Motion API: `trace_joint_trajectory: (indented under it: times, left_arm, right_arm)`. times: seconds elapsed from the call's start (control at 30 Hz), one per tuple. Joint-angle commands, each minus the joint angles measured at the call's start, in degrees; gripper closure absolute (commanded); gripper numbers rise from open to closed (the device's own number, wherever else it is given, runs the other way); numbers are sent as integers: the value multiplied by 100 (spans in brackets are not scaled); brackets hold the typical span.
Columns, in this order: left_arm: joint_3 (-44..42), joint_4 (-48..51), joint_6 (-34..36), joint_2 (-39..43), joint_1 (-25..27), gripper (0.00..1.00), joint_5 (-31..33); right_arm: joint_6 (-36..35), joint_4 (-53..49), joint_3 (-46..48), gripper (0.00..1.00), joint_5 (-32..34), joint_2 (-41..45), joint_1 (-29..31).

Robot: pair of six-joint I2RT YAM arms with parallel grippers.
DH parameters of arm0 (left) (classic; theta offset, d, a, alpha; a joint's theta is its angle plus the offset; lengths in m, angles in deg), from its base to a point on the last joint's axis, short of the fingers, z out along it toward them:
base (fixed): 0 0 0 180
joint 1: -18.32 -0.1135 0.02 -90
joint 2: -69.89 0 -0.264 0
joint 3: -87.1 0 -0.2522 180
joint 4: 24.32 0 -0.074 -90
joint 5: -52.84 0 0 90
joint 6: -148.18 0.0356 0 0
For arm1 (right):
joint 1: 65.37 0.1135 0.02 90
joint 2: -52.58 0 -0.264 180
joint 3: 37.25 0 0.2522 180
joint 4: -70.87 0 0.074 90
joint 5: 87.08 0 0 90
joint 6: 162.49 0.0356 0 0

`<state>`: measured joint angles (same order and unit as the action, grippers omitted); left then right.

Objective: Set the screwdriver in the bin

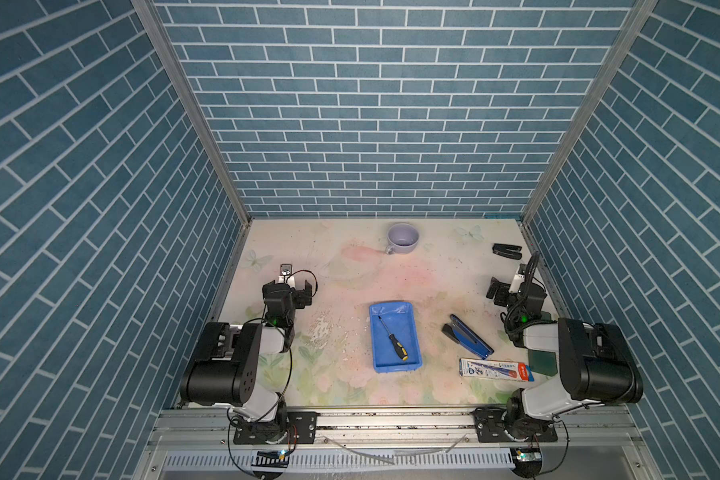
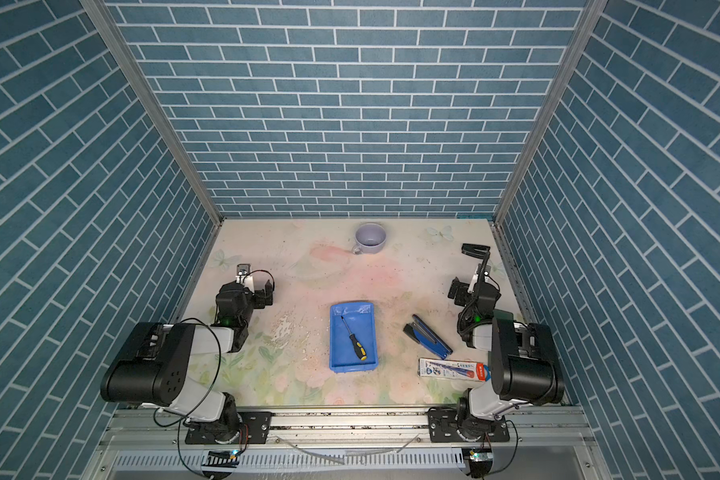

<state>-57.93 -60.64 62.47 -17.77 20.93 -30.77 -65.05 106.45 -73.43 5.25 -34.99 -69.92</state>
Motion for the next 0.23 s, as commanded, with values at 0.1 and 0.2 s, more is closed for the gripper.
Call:
trace_joint_trajectory:
  times: [0.1,0.2]
  left_arm:
    - [89,-19,-25,-30,-19,0,-88]
    - [65,-51,-9,-26,-24,0,-71]
  right_arm:
    - [-177,178,88,1,-13,-33,17]
    - [-144,289,166,1,62,-12,10]
